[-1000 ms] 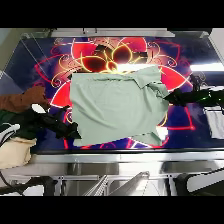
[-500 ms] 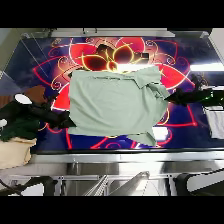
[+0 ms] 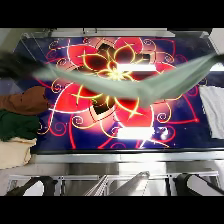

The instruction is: Fold the shirts.

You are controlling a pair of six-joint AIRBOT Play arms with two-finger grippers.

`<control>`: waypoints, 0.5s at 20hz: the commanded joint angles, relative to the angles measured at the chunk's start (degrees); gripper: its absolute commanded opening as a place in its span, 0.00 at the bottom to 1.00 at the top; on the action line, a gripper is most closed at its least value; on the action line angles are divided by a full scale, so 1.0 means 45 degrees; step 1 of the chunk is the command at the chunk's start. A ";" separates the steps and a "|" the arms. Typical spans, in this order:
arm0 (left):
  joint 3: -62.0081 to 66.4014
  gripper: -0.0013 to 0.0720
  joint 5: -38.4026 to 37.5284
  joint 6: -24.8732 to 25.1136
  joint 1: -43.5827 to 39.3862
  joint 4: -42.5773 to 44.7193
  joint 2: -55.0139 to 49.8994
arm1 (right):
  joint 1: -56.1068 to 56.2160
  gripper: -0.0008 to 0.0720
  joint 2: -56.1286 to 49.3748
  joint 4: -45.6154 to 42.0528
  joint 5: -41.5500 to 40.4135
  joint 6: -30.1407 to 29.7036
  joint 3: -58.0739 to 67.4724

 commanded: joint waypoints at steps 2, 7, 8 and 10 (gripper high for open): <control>0.3920 0.05 -0.0112 0.0860 0.3876 -0.6183 0.2691 | -0.1710 0.04 0.4804 0.3162 -0.2103 -0.0389 0.1690; 0.4707 0.05 0.0044 0.0092 0.8782 -0.6844 0.4323 | -0.1685 0.04 0.5508 0.2098 -0.2477 0.0767 0.3308; 0.4119 0.05 0.0073 0.0053 0.8597 -0.6324 0.4337 | -0.1676 0.04 0.5265 0.1316 -0.2171 0.1219 0.3283; 0.2501 0.05 0.0097 -0.0248 0.7266 -0.4381 0.3993 | -0.1073 0.04 0.4352 0.0335 -0.1549 0.2016 0.2807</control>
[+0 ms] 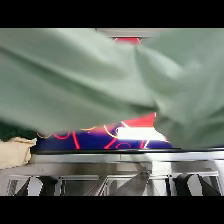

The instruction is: Fold the shirts.

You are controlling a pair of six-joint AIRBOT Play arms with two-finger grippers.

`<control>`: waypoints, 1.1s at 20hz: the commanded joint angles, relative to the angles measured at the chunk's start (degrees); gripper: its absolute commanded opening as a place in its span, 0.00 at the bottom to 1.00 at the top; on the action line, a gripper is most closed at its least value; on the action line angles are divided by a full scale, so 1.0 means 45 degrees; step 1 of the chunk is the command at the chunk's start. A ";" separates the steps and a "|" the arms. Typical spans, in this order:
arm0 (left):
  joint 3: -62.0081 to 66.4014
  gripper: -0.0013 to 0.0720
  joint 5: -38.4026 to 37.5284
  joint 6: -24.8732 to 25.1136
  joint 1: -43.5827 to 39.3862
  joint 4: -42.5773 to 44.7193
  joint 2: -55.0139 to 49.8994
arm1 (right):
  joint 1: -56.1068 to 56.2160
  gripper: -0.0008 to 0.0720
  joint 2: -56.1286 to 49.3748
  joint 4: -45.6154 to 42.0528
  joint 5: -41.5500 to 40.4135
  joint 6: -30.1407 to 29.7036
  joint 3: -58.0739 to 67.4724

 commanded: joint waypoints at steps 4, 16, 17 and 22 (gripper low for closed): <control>-0.4575 0.05 0.1982 0.0563 -0.5814 0.5926 -0.1826 | 0.3832 0.04 -0.3415 -0.1787 0.0248 0.0359 -0.2501; 0.0223 0.39 0.2458 -0.0850 -0.9554 0.9500 -1.3682 | 0.5367 0.79 -1.2896 -0.3104 -0.4255 0.0189 -0.3167; 0.0811 0.39 0.1880 -0.1268 -0.9277 0.9544 -1.3784 | 0.5017 0.80 -1.2823 -0.3104 -0.3628 -0.0228 -0.2948; 0.0748 0.39 -0.0806 -0.2968 -0.8665 1.1113 -1.3027 | 0.2448 0.80 -1.2031 -0.4823 -0.0296 -0.0199 -0.2603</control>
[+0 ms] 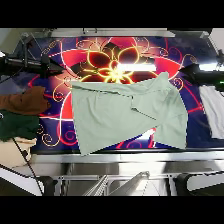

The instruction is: Fold the shirts.

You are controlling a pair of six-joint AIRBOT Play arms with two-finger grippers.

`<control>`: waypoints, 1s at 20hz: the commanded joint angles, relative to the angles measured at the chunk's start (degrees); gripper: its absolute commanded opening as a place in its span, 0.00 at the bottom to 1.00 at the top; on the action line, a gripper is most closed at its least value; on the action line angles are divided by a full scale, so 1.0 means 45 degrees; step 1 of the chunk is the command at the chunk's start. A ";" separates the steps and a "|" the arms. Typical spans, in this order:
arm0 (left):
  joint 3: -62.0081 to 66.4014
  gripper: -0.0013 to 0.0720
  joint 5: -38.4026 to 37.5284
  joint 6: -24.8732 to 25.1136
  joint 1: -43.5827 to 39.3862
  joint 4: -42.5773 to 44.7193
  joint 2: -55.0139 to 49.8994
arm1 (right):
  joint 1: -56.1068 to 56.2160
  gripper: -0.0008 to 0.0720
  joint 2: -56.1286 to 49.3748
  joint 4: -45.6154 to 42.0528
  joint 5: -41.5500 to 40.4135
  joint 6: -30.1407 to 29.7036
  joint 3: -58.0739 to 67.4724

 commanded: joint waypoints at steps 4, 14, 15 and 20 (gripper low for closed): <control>-0.5071 0.39 -0.0321 -0.1195 -0.0792 0.4192 0.2919 | -0.2336 0.80 -0.0325 -0.5343 0.3492 0.0223 0.0141; -1.4600 0.39 0.2807 -0.1753 -0.1613 0.4294 0.7995 | -0.1588 0.53 -0.2895 -0.5945 0.5042 -0.0325 0.0141; -1.4945 0.39 0.2948 -0.1763 -0.1613 0.4303 0.8296 | -0.1389 0.53 -0.2953 -0.5965 0.5061 -0.0403 0.0141; -1.6451 0.39 0.3517 -0.2288 -0.1617 0.4284 0.9204 | -0.0860 0.53 -0.2958 -0.5931 0.5246 -0.0597 0.0151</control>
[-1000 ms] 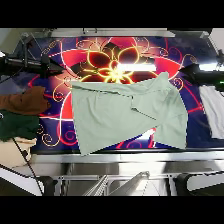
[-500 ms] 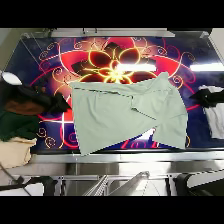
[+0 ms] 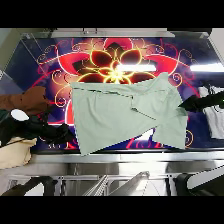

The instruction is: Fold the shirts.

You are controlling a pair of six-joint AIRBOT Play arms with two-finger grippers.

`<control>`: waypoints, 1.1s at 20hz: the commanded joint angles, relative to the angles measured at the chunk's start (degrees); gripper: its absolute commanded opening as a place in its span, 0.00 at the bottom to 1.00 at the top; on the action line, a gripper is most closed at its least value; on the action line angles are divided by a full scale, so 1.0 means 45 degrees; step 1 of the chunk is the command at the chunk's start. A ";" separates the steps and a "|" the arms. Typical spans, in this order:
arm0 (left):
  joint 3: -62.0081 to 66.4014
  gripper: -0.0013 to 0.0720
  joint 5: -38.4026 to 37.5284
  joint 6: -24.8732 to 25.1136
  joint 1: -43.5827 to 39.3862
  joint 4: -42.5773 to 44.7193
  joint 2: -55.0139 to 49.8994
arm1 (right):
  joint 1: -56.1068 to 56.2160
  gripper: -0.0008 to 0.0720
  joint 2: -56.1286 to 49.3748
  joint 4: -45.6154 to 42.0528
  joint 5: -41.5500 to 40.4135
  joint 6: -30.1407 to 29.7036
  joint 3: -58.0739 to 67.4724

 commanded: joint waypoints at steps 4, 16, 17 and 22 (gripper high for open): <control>-0.1904 0.39 0.0991 -0.0505 -0.0151 -0.0068 0.0204 | 0.0257 0.50 -0.0097 -0.0301 0.0170 -0.0058 -0.0010; 0.0306 0.38 0.1851 0.0714 -0.3813 -0.1923 -0.3881 | 0.0272 0.50 -0.0078 -0.0316 0.0918 -0.0019 -0.0005; 0.0257 0.37 0.1836 0.0714 -0.3793 -0.1923 -0.3789 | 0.0238 0.49 -0.0083 -0.0316 0.0918 -0.0019 -0.0005; -0.0529 0.05 0.2399 0.0729 -0.2497 -0.2079 -0.2370 | 0.0204 0.25 -0.0083 -0.0301 0.1025 -0.0029 -0.0005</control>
